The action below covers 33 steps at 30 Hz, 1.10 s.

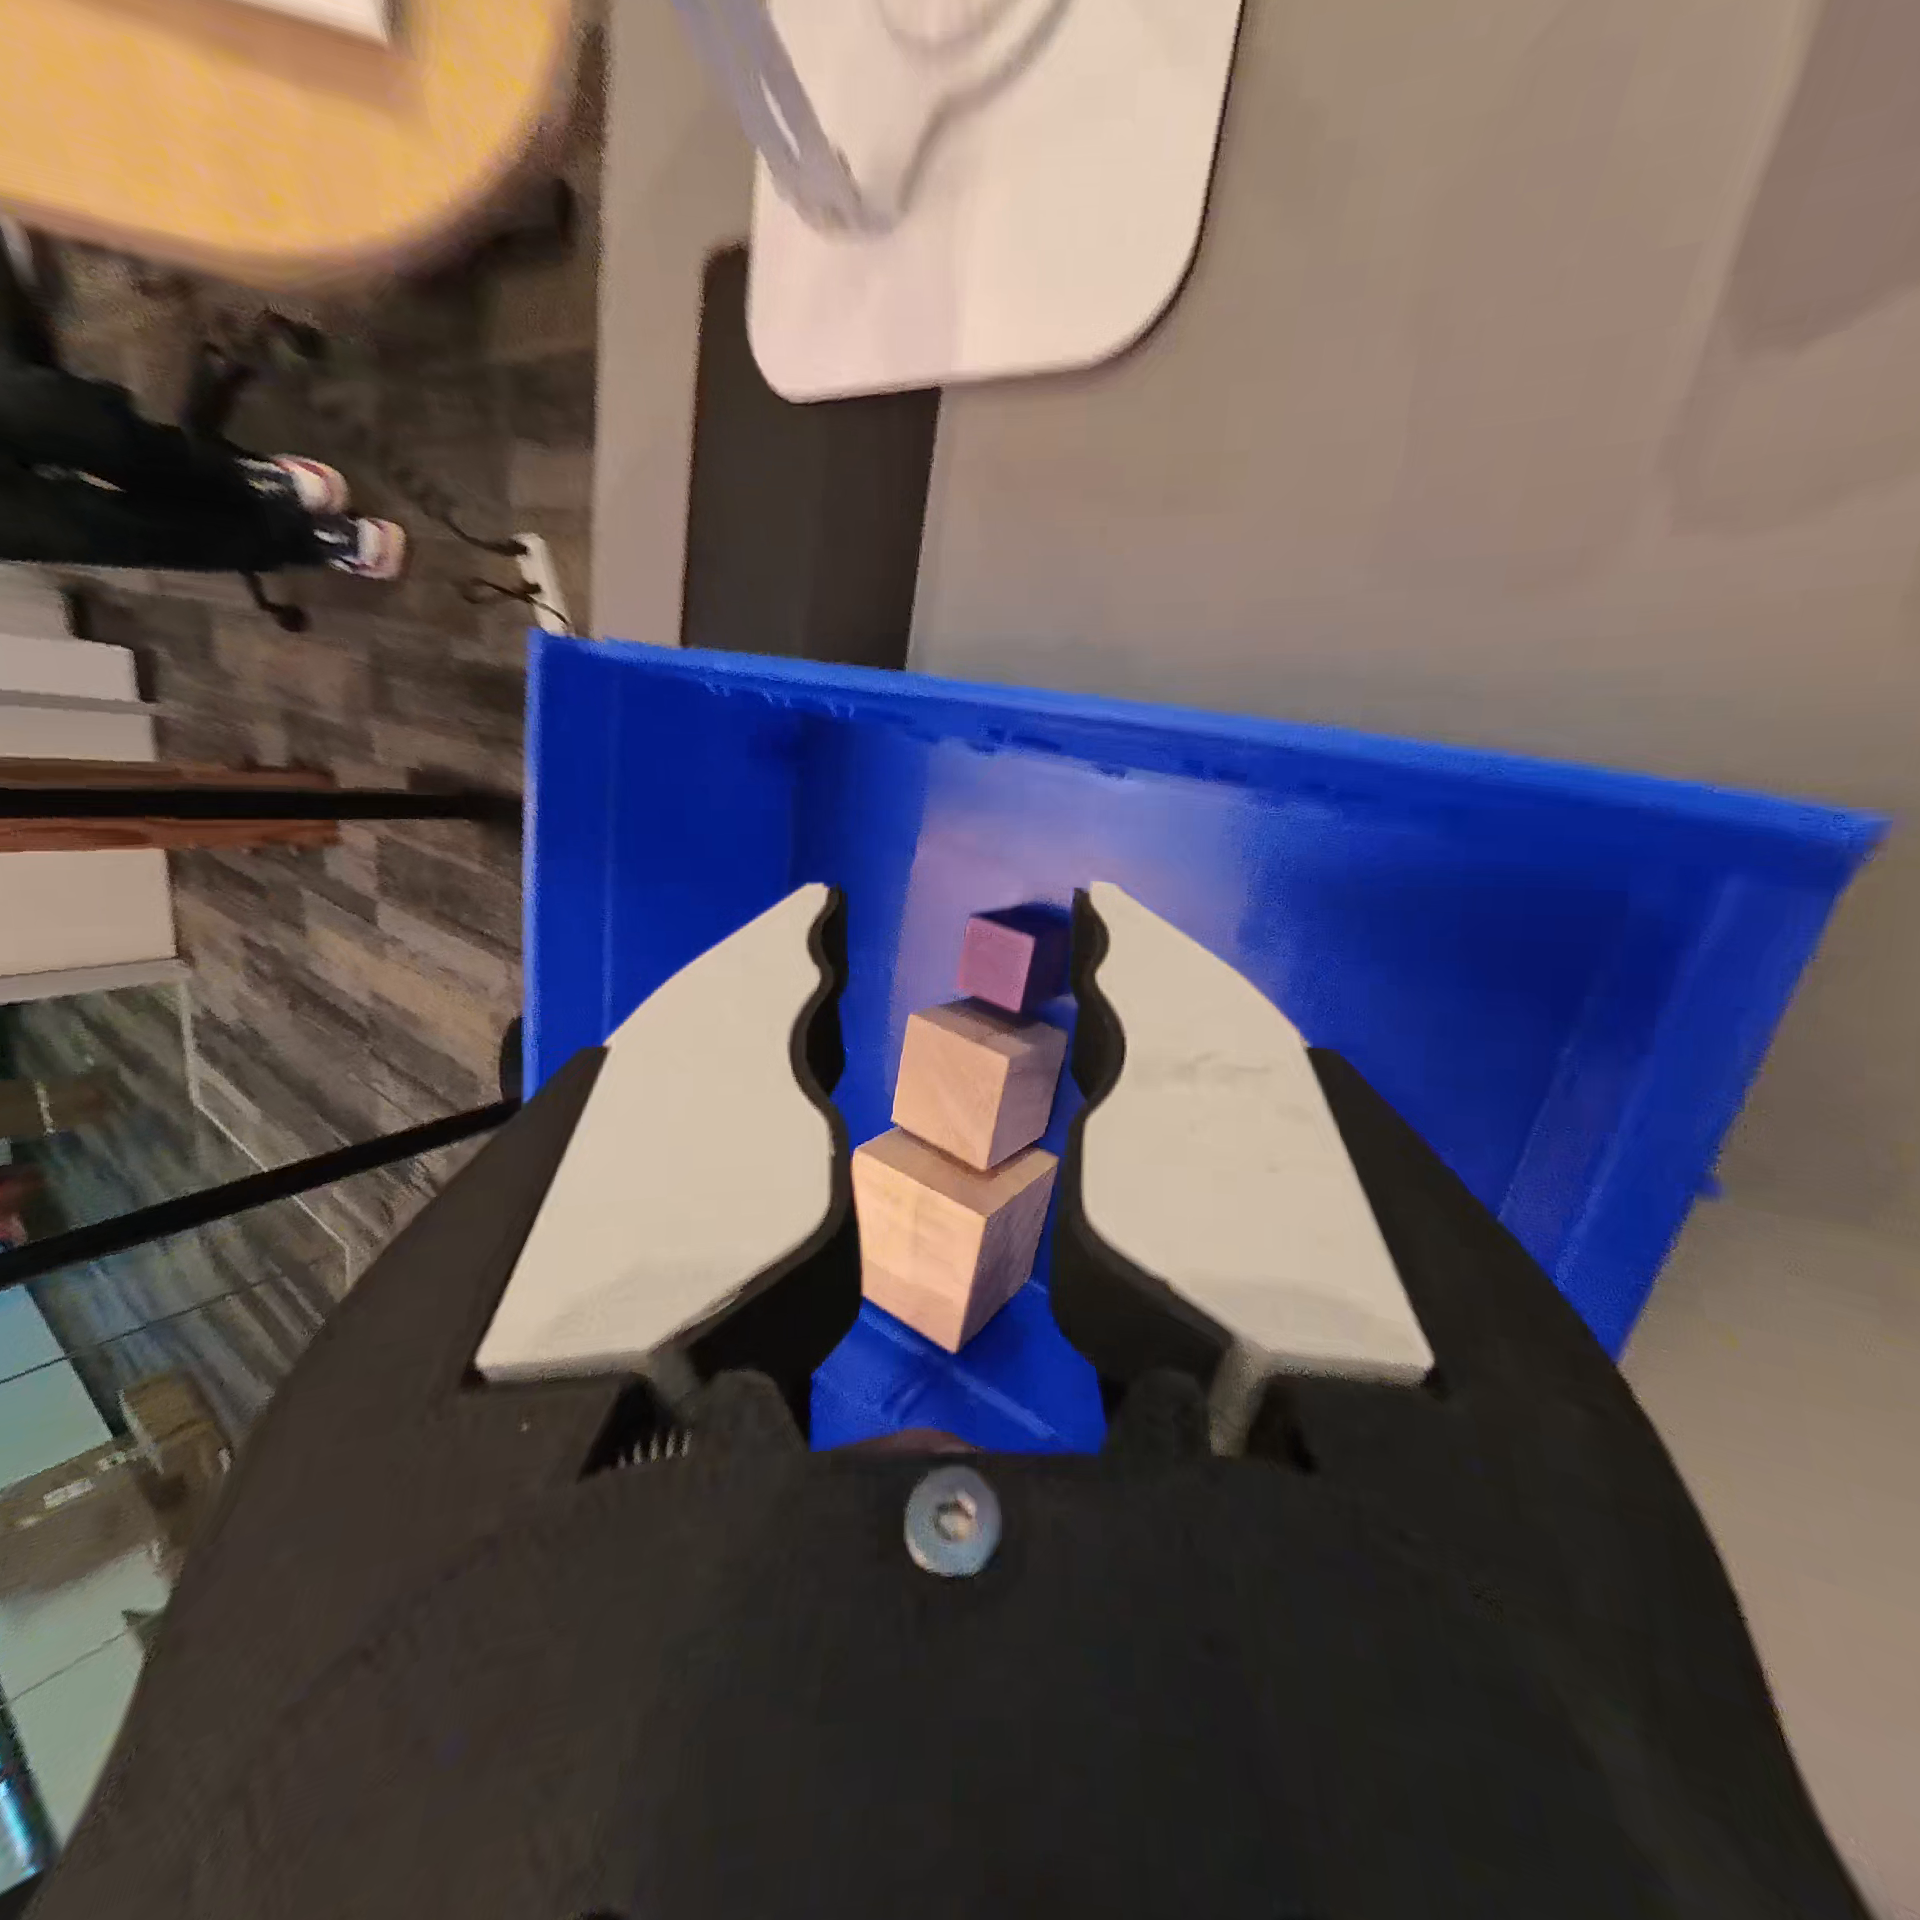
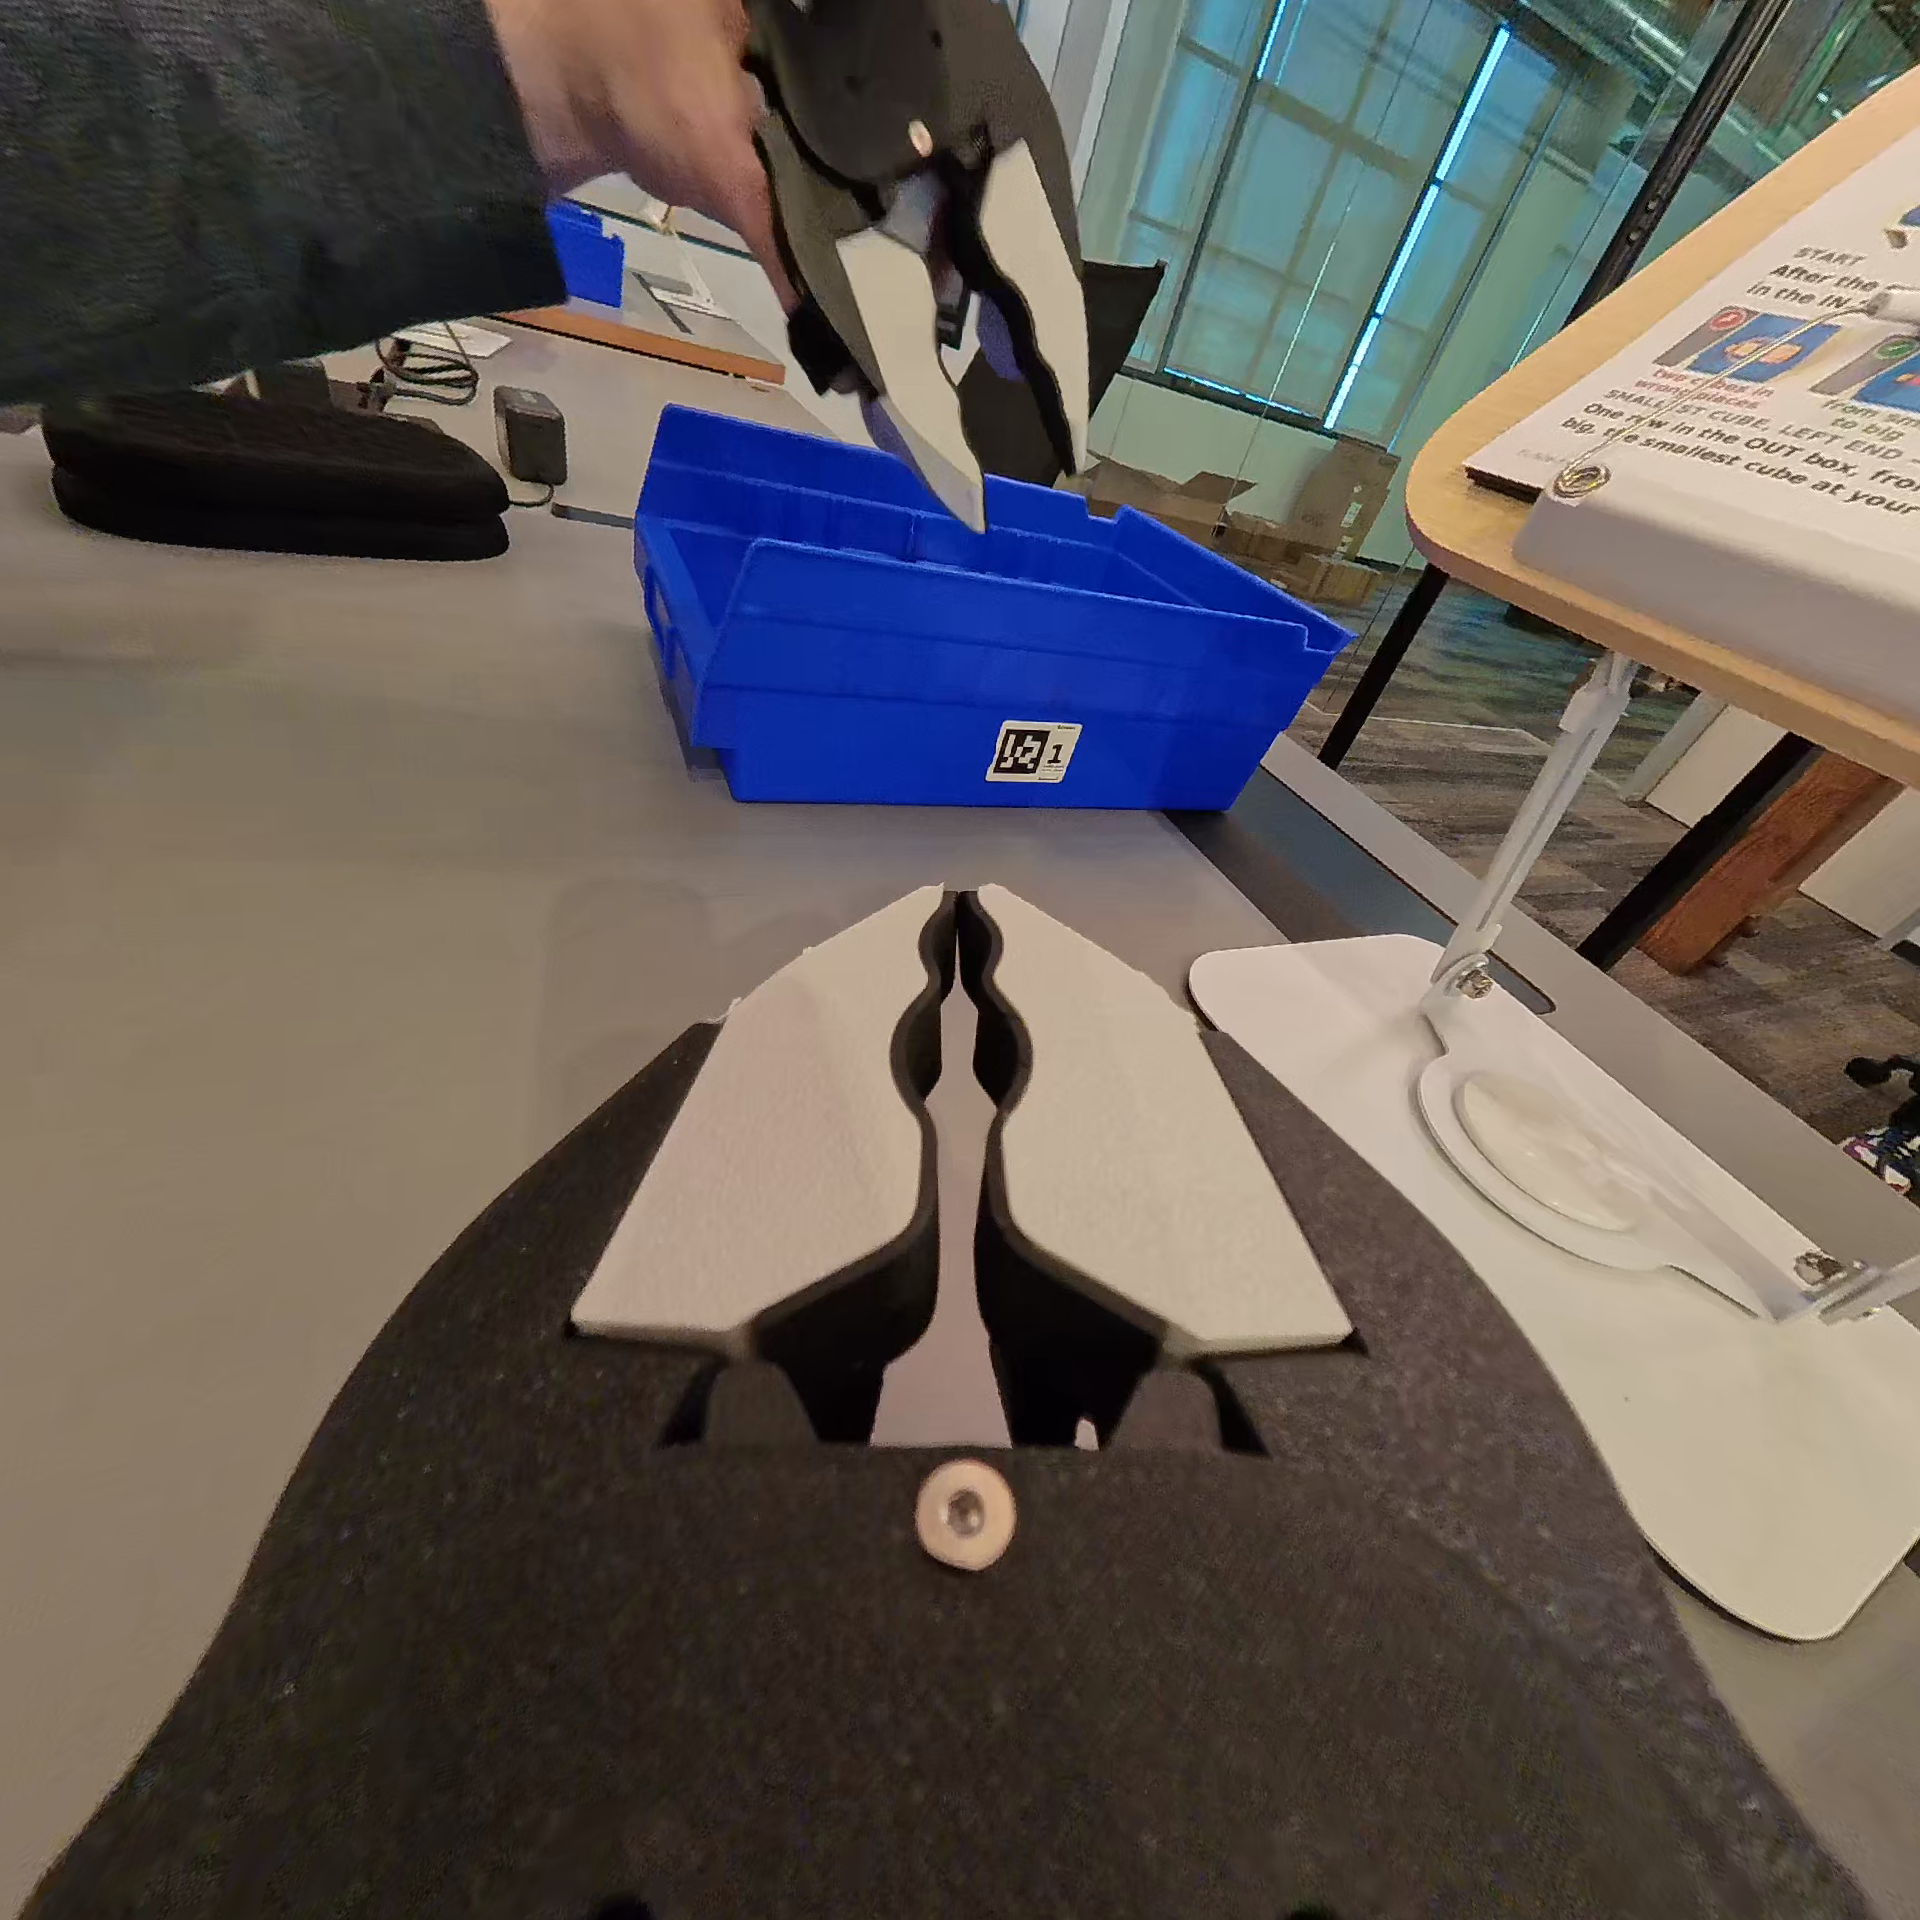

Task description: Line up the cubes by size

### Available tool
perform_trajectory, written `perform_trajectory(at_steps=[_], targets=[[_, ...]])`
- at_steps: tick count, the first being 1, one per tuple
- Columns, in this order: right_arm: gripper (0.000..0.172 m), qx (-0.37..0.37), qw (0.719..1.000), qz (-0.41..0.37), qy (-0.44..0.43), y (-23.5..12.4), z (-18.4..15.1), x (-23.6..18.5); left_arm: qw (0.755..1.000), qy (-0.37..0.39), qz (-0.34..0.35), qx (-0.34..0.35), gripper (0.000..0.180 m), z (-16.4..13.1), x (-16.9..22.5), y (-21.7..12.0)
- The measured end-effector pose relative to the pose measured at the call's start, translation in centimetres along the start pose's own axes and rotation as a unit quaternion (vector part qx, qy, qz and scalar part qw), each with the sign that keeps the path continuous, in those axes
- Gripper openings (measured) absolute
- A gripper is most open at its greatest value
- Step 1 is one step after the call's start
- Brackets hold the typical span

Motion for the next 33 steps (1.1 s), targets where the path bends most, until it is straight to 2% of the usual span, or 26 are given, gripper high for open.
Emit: perform_trajectory(at_steps=[6,11,21,24,28,33], targets=[[0.0,0.004,1.0,0.005,0.003,0.0,0.0,0.0,0.992,0.001,-0.094,-0.08,0.043,-2.2,-0.8,4.6],[0.0,0.005,1.0,0.009,0.004,0.0,0.1,0.0,0.982,0.017,-0.118,-0.145,0.043,-4.1,-0.6,7.1],[0.0,0.004,1.0,0.014,0.003,0.1,0.0,-0.1,0.973,0.016,-0.14,-0.182,0.039,-5.7,-0.2,9.7],[0.0,0.004,1.0,0.015,0.003,0.1,0.0,-0.1,0.97,0.014,-0.145,-0.195,0.031,-6.0,-0.2,10.0],[0.0,0.004,1.0,0.018,0.003,0.1,0.0,-0.1,0.977,0.009,-0.134,-0.166,0.029,-5.1,-0.5,9.7],[0.001,0.008,1.0,0.015,0.006,0.0,0.1,0.0,0.993,-0.021,-0.057,-0.1,0.028,-3.5,-2.4,5.5]])
Point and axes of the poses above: each gripper's, where its closed fingertips meet, y out along the fingers, z out of its top, x = y × z across the jaws, the point moved 5 cm from there along -y, back along the fingers, and after that the axes turned 7 degrees about -y, right-handed, at the moved point
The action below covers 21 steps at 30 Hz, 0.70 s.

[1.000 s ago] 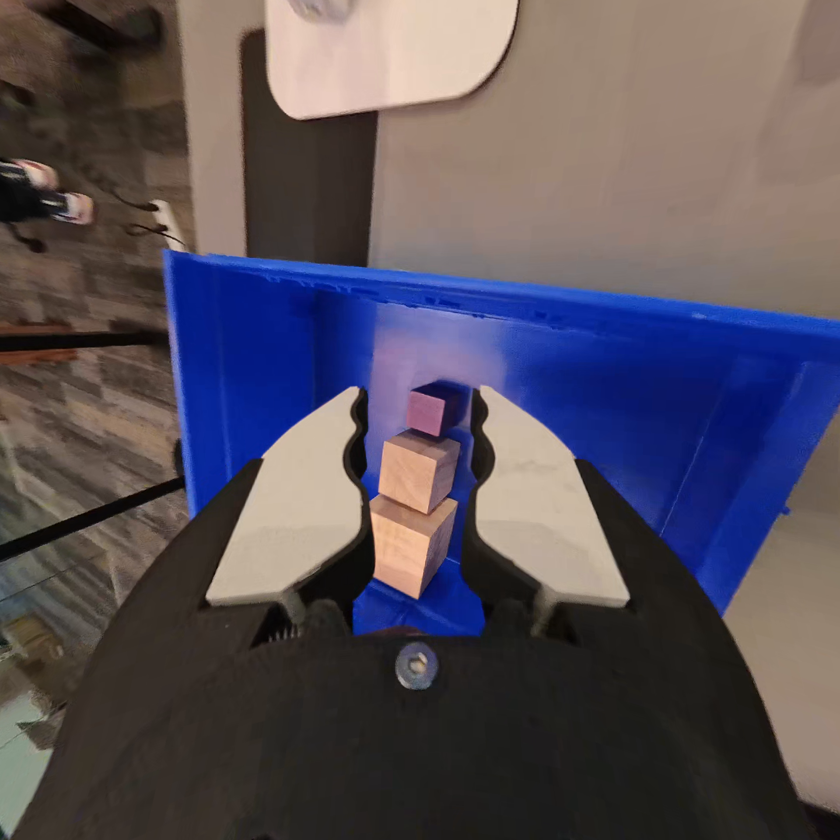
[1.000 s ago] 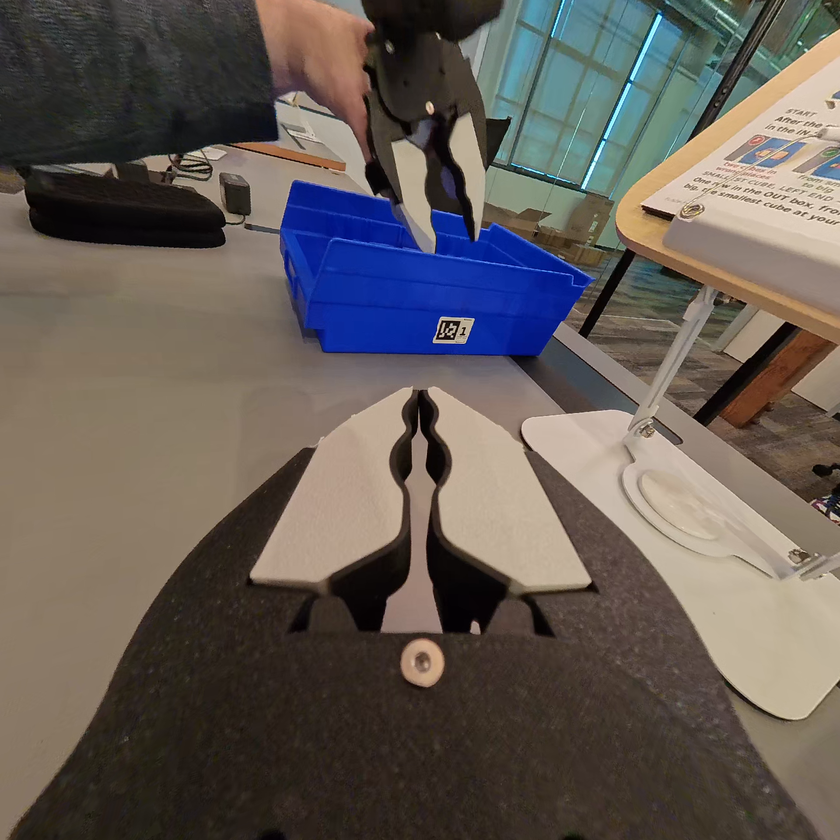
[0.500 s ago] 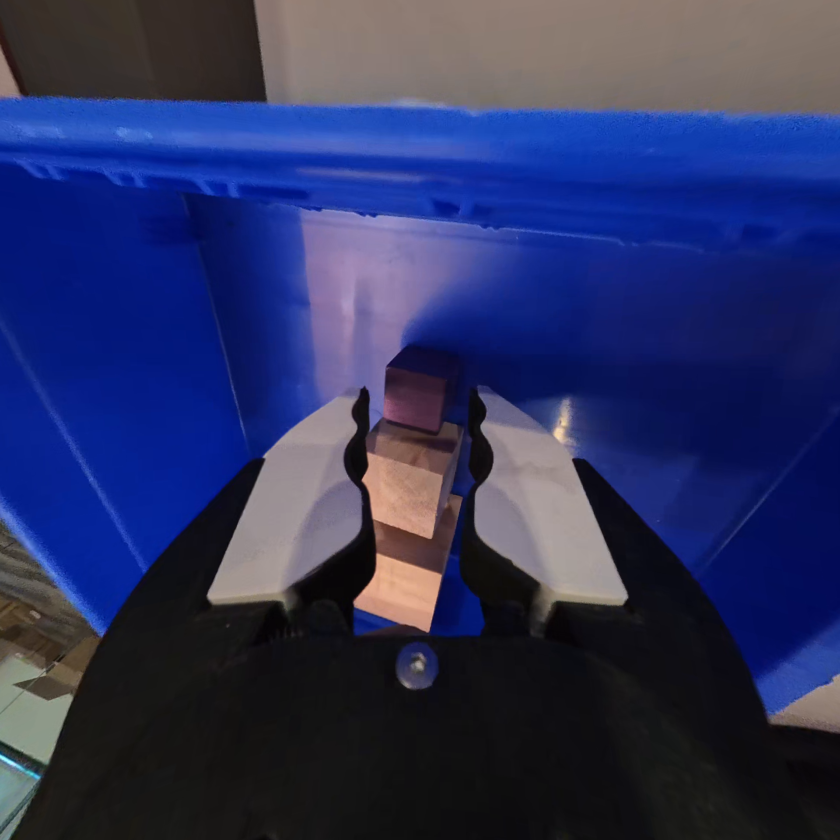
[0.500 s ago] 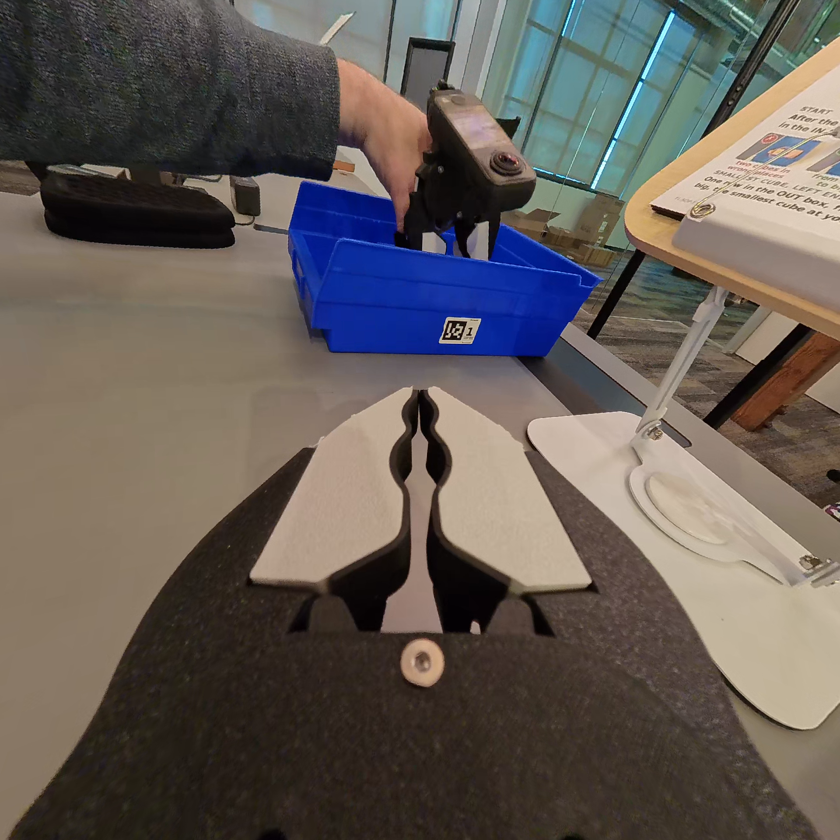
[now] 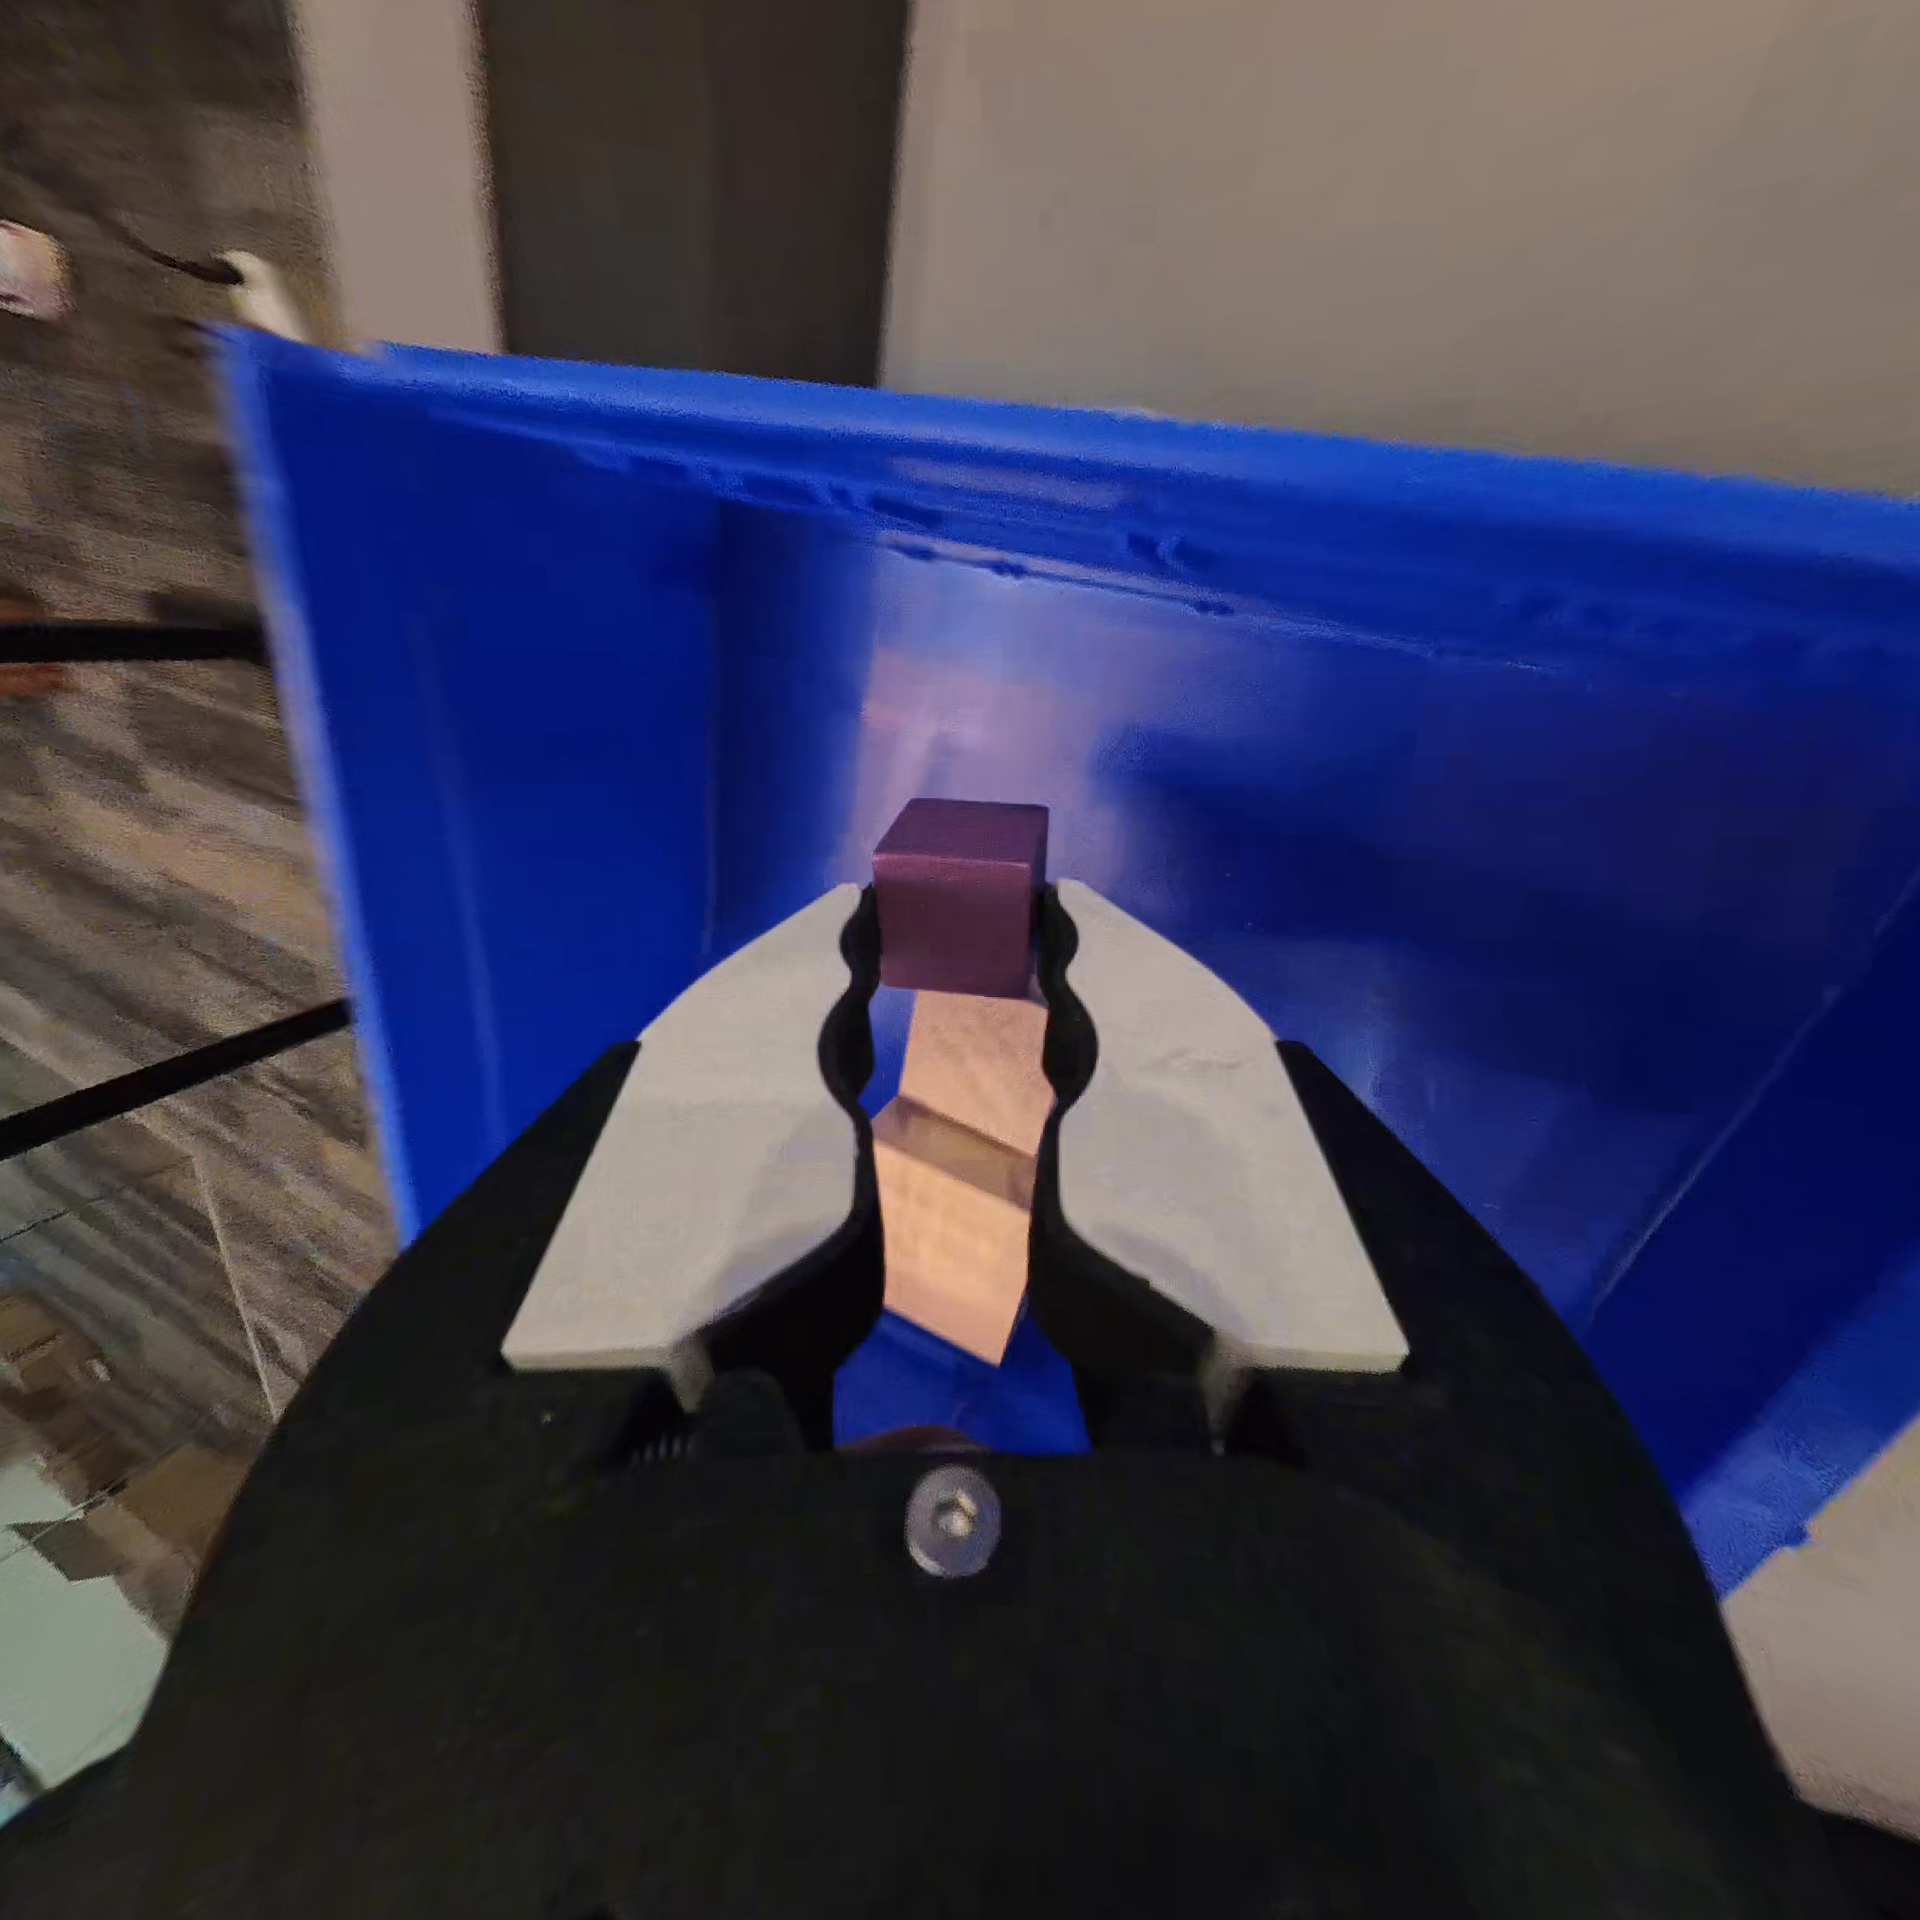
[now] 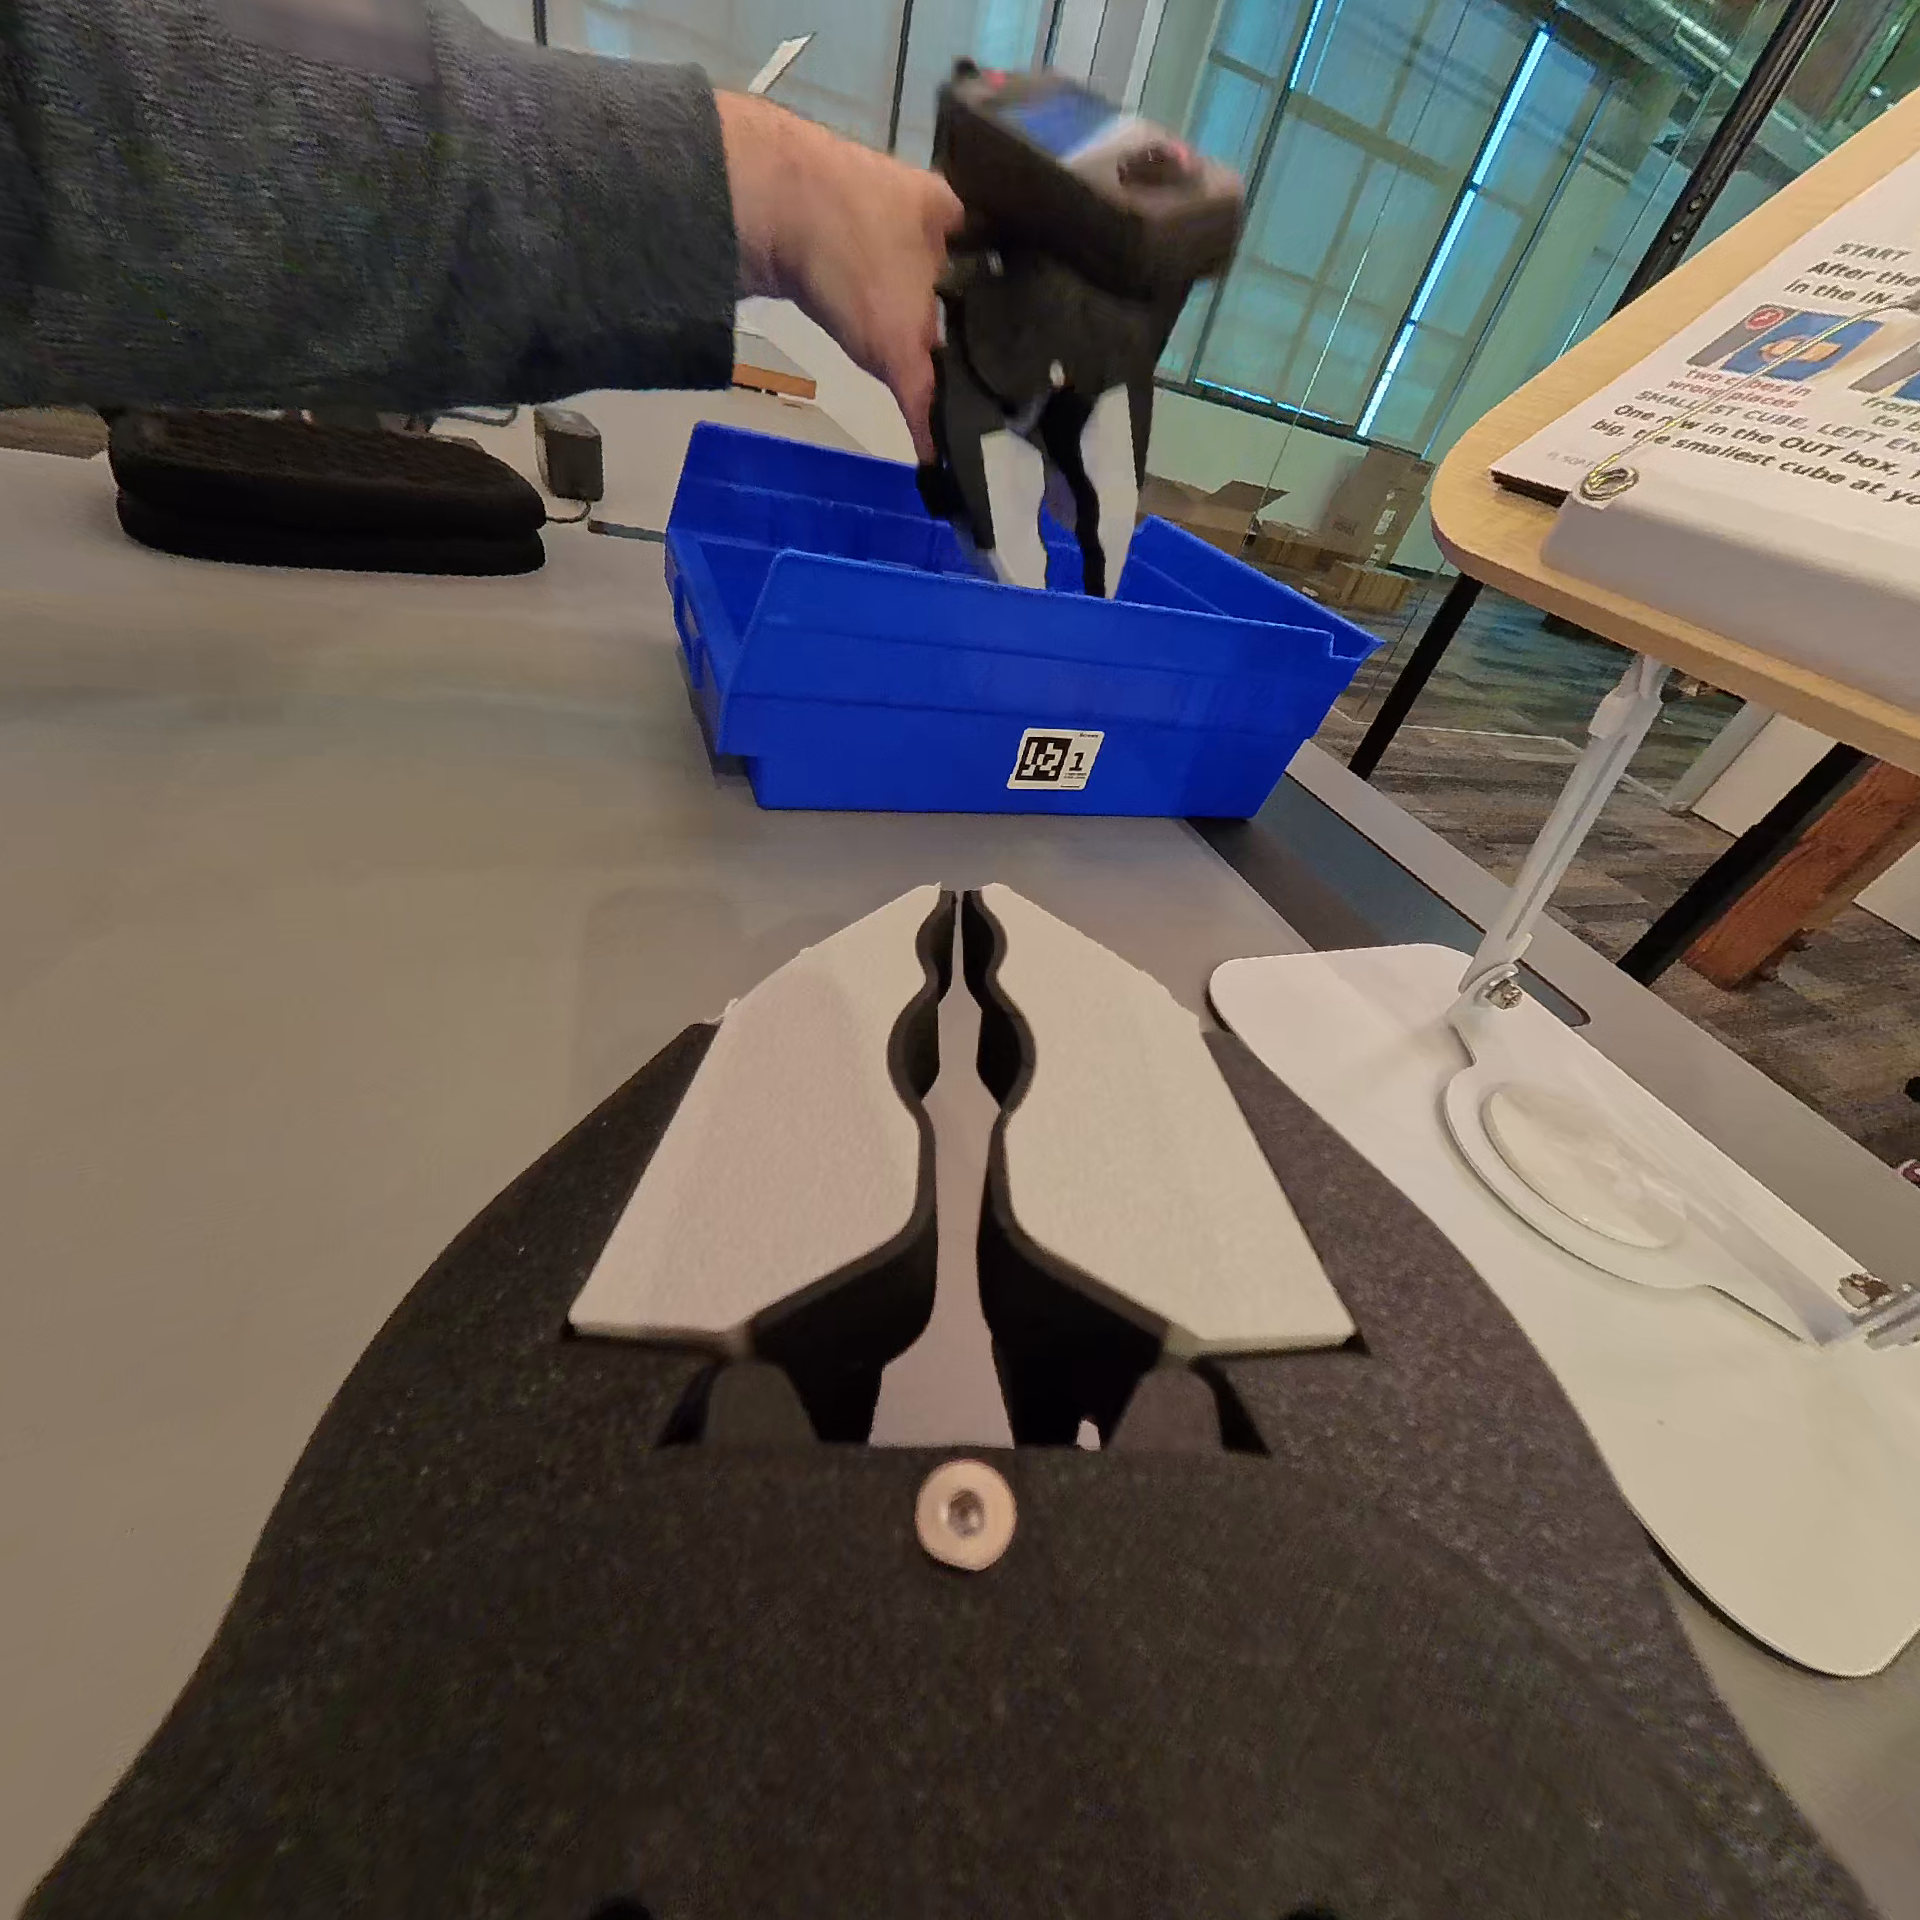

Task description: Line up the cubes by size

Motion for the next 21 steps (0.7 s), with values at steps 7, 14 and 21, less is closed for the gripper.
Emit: perform_trajectory(at_steps=[7,14,21], targets=[[0.004,0.047,0.998,0.018,0.034,-0.6,0.6,0.3,0.967,0.009,0.172,0.19,0.029,4.5,3.3,-10.4],[0.018,0.169,0.954,0.139,0.206,-1.8,2.0,0.3,0.891,0.092,0.248,0.368,0.028,13.4,13.7,-13.5],[0.033,0.253,0.879,0.24,0.326,-3.2,2.4,1.2,0.87,0.161,0.223,0.41,0.028,18.0,20.3,-11.8]])
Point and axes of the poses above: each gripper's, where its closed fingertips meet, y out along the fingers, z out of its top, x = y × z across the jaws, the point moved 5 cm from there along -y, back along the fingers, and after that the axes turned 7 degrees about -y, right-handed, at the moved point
